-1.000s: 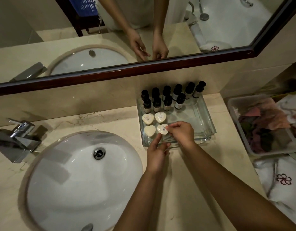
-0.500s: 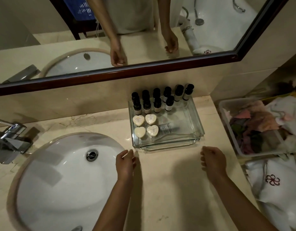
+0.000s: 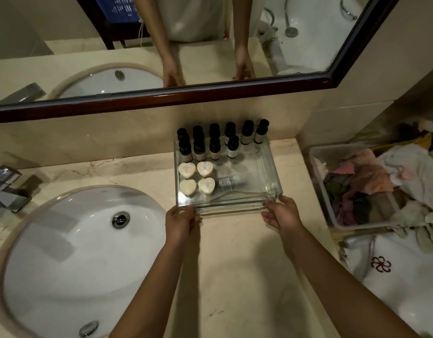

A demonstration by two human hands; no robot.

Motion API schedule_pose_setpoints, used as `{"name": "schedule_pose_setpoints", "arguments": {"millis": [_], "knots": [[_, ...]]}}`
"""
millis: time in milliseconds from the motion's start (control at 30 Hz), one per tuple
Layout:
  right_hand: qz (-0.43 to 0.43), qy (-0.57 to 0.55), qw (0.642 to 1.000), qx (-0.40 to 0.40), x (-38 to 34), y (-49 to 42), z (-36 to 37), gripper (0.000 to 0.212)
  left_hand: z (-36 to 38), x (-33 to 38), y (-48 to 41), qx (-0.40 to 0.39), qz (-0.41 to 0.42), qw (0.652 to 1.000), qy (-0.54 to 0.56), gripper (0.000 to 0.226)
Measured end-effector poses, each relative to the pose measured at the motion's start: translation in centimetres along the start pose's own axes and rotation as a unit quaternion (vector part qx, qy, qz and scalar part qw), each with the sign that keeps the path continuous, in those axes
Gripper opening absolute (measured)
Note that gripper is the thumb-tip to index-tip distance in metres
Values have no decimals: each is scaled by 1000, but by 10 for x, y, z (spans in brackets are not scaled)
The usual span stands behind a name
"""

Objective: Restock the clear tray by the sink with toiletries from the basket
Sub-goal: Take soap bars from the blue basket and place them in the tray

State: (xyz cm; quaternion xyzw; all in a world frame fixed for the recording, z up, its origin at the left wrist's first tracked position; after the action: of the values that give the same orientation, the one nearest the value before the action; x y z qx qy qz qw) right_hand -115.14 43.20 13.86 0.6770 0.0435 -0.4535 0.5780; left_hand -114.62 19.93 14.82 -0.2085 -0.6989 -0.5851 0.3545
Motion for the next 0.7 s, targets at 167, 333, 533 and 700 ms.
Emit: {"name": "schedule_pose_setpoints", "arguments": {"millis": [167,333,533,700], "knots": [[41,-3,999,-1,-4,-3,1,10,4,-6,-1,44,-36,998,40,20],[52,14,999,-6,-8,-7,1,9,10,-10,-6,63,-77,992,83,22],[54,53,997,-13,-10,5,-3,15,12,-10,-1,64,-67,996,-3,19],[56,73,996,-11,-5,20,-12,20,6,-19,9,73,-61,995,-21,8]]}}
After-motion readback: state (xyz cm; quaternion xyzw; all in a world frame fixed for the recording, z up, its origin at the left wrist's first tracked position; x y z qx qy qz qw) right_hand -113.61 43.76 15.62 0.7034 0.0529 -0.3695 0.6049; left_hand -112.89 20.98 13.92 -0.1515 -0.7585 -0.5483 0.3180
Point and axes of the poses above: each hand's wrist, its own y-axis away from the middle knuckle, its own z-axis out of the palm, x = y × z, the point moved 1 cm from there along -y, towards the middle knuckle, and after that the axes turned 10 degrees about -y, right-handed, at the moved point
